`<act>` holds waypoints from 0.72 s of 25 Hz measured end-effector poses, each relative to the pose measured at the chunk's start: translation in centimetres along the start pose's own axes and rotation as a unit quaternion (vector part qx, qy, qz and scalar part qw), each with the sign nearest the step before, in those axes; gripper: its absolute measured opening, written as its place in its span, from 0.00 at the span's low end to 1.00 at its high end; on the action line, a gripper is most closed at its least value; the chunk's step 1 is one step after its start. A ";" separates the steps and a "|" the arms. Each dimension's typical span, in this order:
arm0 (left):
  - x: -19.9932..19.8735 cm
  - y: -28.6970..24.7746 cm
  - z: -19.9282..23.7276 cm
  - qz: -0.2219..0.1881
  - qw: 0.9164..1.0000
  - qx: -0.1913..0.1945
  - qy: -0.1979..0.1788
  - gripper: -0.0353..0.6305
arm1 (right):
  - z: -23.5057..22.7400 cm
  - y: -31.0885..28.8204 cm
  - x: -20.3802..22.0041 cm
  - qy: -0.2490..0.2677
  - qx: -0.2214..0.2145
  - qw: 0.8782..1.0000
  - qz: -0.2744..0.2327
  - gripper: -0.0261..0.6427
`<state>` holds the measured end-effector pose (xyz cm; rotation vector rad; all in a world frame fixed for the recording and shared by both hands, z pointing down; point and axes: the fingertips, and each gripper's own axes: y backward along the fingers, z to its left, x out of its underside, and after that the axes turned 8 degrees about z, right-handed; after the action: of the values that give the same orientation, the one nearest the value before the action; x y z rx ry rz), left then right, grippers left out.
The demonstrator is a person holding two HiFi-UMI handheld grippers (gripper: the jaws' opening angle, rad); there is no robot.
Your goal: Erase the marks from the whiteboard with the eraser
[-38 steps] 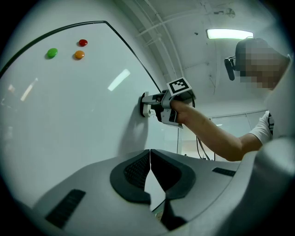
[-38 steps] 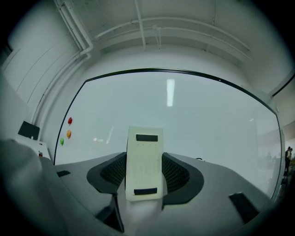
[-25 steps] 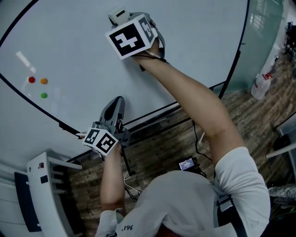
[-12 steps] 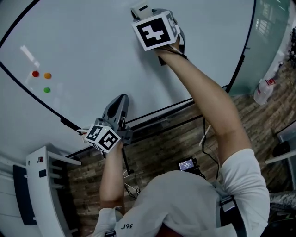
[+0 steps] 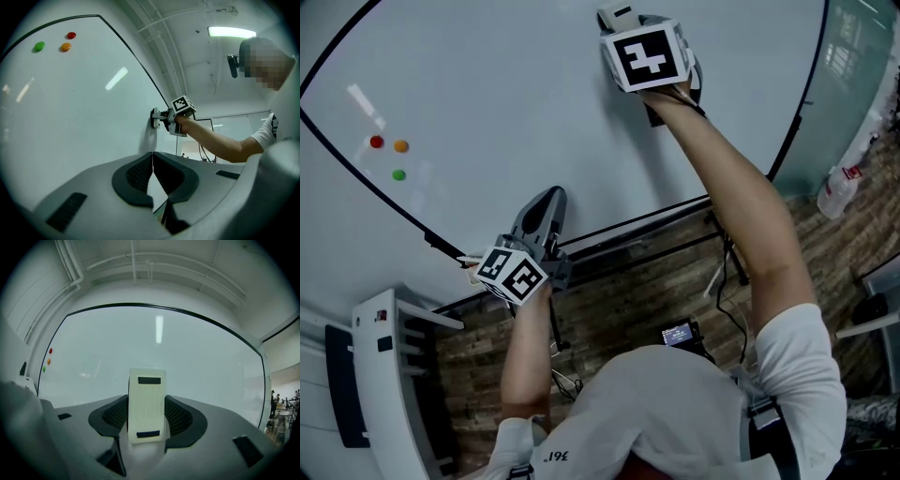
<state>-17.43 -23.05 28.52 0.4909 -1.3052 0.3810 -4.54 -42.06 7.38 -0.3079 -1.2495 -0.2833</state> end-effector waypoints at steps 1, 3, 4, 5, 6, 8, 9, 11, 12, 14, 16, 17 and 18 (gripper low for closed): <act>0.0 0.0 0.0 0.000 1.000 0.002 -0.002 0.06 | -0.4 0.0 0.2 0.000 0.003 1.000 0.002 0.42; 0.0 -0.1 -0.1 0.002 1.000 -0.001 0.002 0.06 | -1.2 0.0 0.5 0.000 0.010 1.000 0.005 0.42; -0.1 -0.1 -0.1 0.003 1.000 -0.003 0.004 0.06 | -1.7 0.0 0.6 0.001 0.014 1.000 0.006 0.42; -0.1 -0.1 -0.2 0.003 1.000 -0.003 0.005 0.06 | -2.1 0.0 0.7 0.002 0.018 1.000 0.007 0.42; -0.1 -0.1 -0.2 0.004 1.000 -0.001 0.004 0.06 | -2.5 -0.1 0.9 0.002 0.021 1.000 0.008 0.42; 0.1 -0.4 -0.4 0.004 1.000 0.008 0.000 0.06 | -3.4 -0.1 1.2 0.003 0.023 1.000 0.010 0.42; 0.2 -0.6 -0.5 0.004 1.000 0.010 -0.002 0.06 | -3.8 -0.1 1.4 0.003 0.022 1.000 0.011 0.42; 0.4 -1.0 -0.9 0.005 1.000 0.010 -0.002 0.06 | -4.4 -0.1 1.7 0.007 0.020 1.000 0.013 0.42; 0.5 -1.2 -1.1 0.006 1.000 0.010 -0.002 0.06 | -4.7 -0.1 1.9 0.010 0.019 1.000 0.013 0.42; 0.6 -1.6 -1.4 0.007 1.000 0.009 -0.001 0.06 | -5.2 -0.2 2.2 0.011 0.016 1.000 0.015 0.42; 0.5 -1.7 -1.4 0.009 1.000 0.006 0.002 0.06 | -5.3 -0.4 2.5 0.007 0.007 1.000 0.019 0.42; 0.5 -1.7 -1.4 0.009 1.000 0.006 0.001 0.06 | -5.4 -0.4 2.6 0.006 0.007 1.000 0.021 0.42; 0.5 -1.7 -1.3 0.008 1.000 0.008 -0.001 0.06 | -5.4 -0.4 2.7 0.006 0.009 1.000 0.022 0.42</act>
<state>-15.35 -23.77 28.57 0.4940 -1.3091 0.4052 0.89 -44.58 8.39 -0.3173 -1.2315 -0.2348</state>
